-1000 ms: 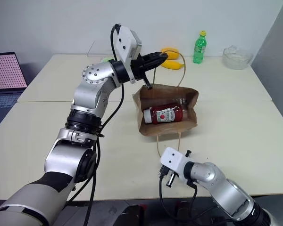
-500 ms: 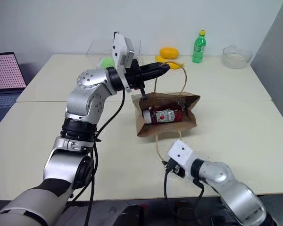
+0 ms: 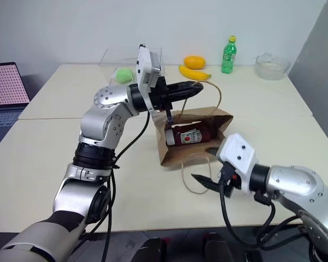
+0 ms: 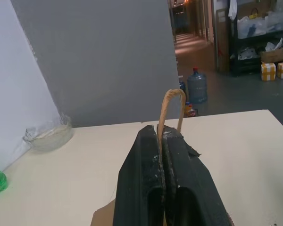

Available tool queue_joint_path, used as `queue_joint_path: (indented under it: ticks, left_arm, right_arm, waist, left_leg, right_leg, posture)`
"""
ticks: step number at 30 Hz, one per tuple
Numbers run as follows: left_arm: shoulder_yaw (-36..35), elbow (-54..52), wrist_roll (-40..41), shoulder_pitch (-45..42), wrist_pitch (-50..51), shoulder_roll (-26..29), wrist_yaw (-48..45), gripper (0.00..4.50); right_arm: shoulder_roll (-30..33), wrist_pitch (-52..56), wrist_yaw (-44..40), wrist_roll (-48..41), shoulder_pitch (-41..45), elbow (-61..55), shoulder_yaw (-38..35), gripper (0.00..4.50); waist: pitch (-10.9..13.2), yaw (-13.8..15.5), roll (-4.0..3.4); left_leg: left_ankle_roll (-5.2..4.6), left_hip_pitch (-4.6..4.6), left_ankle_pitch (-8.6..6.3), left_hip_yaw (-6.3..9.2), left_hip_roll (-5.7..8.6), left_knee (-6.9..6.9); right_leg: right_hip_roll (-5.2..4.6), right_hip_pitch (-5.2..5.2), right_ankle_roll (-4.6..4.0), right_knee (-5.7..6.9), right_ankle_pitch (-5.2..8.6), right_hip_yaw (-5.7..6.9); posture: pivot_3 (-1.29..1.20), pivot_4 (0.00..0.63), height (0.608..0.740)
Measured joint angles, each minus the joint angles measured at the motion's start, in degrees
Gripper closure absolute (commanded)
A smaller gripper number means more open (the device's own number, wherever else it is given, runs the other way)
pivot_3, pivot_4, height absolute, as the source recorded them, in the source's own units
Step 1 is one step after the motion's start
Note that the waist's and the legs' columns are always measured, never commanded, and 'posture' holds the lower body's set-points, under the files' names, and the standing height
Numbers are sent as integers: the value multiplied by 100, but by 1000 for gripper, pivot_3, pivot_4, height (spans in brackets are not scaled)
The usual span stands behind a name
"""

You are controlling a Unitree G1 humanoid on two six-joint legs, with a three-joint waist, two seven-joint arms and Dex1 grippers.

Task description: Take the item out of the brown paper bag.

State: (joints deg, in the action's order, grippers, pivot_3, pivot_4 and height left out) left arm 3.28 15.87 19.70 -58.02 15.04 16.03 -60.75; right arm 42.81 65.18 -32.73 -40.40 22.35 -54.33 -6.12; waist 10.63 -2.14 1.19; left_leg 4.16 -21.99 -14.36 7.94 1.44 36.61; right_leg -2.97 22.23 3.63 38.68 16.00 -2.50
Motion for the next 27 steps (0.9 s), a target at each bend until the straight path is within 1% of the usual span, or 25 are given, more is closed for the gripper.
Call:
queue_joint_path:
  ticks: [1, 3, 6, 7, 9, 13, 17, 21, 27]
  left_arm:
    - [-3, 5, 3, -3, -10, 2, 2, 4500]
    - [-10, 21, 9, -16, -36, -7, 5, 4500]
    - [-23, 42, 18, -24, -57, 5, 7, 4500]
    - [-23, 41, 25, -24, -58, 3, 5, 4500]
    - [-27, 37, 41, -28, -57, -3, 5, 4500]
    - [-29, 37, 51, -30, -66, 2, 10, 4500]
    - [-40, 44, 51, -30, -76, 18, 23, 4500]
    - [-53, 63, 51, -35, -89, 22, 42, 4500]
    - [-132, 161, 50, -91, -150, 34, 70, 4500]
  right_arm:
    - [0, 12, 70, 65, 211, 101, 165, 741]
    - [37, -96, 207, 453, 665, 553, 788, 741]
    - [110, -485, 303, 1228, 1055, 1285, 1726, 115]
    - [71, -607, 308, 1410, 1140, 1503, 1953, 8]
    - [-115, -895, 336, 1871, 1416, 2063, 2462, 8]
    - [-508, -1428, 425, 2730, 1820, 3045, 3219, 8]
    - [-622, -1937, 345, 3597, 2170, 3773, 3887, 8]
    - [-650, -2638, 73, 4653, 2620, 4463, 4667, 8]
    - [-795, -3359, -275, 5723, 2814, 5149, 5023, 8]
  waist:
    - [0, 1, 0]
    - [0, 0, 0]
    - [0, 2, 0]
    - [0, 2, 0]
    - [0, -5, 0]
    - [0, -21, -1]
    - [1, -39, -1]
    - [1, -62, -1]
    - [1, -82, -1]
  left_leg:
    - [0, -1, 0, -1, 0, 1]
    - [0, -2, 0, -3, 3, 3]
    - [0, -5, 0, -3, 2, 3]
    - [0, -6, 0, -2, 2, 3]
    - [0, -8, 0, -3, 2, 3]
    - [1, -10, 0, -1, 1, 3]
    - [1, -13, 0, -1, 4, 3]
    - [2, -13, 1, -1, 3, 3]
    - [3, -13, 1, 0, 2, 4]
  right_leg:
    - [0, 0, 0, -1, 0, -1]
    - [-2, 1, 0, -1, 0, -3]
    - [-2, 5, 0, -2, 0, -2]
    - [-2, 7, 0, -2, 0, -2]
    - [-2, 9, 0, -2, 0, -3]
    - [-2, 13, -1, 0, 0, -2]
    - [-3, 14, -1, -2, 0, -2]
    - [-3, 17, 0, -1, 0, -2]
    - [-3, 18, -1, 0, 0, -1]
  posture:
    - [0, 150, 740]
    - [0, 150, 740]
    - [0, 150, 740]
    - [0, 150, 740]
    - [0, 150, 740]
    - [0, 150, 740]
    - [0, 150, 740]
    - [0, 150, 740]
    - [0, 150, 740]
